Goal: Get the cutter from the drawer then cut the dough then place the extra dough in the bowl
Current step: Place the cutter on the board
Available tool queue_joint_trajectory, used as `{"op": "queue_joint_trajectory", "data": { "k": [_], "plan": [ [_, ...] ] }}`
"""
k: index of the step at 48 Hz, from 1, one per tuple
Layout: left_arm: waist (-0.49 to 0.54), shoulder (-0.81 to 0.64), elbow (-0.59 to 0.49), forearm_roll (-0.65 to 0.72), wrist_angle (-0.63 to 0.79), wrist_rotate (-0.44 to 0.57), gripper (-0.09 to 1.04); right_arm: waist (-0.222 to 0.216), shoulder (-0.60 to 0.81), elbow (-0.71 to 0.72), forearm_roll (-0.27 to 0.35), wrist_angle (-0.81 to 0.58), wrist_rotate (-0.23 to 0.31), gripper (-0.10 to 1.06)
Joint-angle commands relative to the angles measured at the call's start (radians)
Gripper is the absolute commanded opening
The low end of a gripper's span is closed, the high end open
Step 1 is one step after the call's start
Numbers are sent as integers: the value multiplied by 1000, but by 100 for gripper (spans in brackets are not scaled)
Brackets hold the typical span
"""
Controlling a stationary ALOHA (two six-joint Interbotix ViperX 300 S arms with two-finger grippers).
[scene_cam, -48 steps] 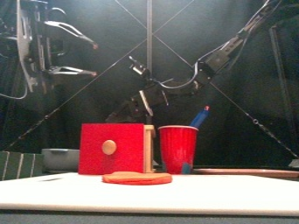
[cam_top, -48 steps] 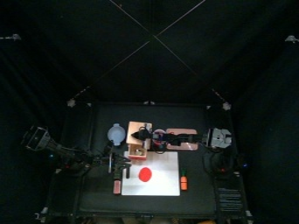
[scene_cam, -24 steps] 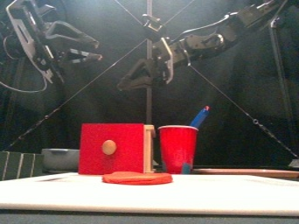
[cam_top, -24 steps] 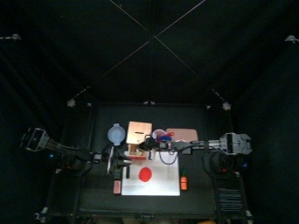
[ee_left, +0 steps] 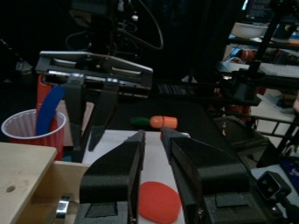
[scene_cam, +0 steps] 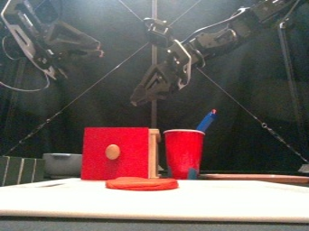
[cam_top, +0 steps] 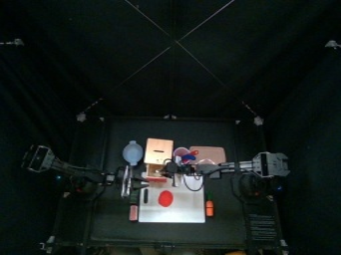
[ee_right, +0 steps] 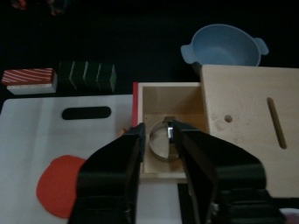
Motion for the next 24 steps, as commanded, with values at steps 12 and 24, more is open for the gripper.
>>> {"op": "queue_joint_trajectory", "data": {
  "k": [12,24],
  "plan": [
    [-6,-2,-5,5,-9,2,66,-44,64,-95,-9,55,-3,80],
    [-21,-2,-2,3,-9,-5,65,-63,91,-101,-32,63,-6,80]
  ]
}}
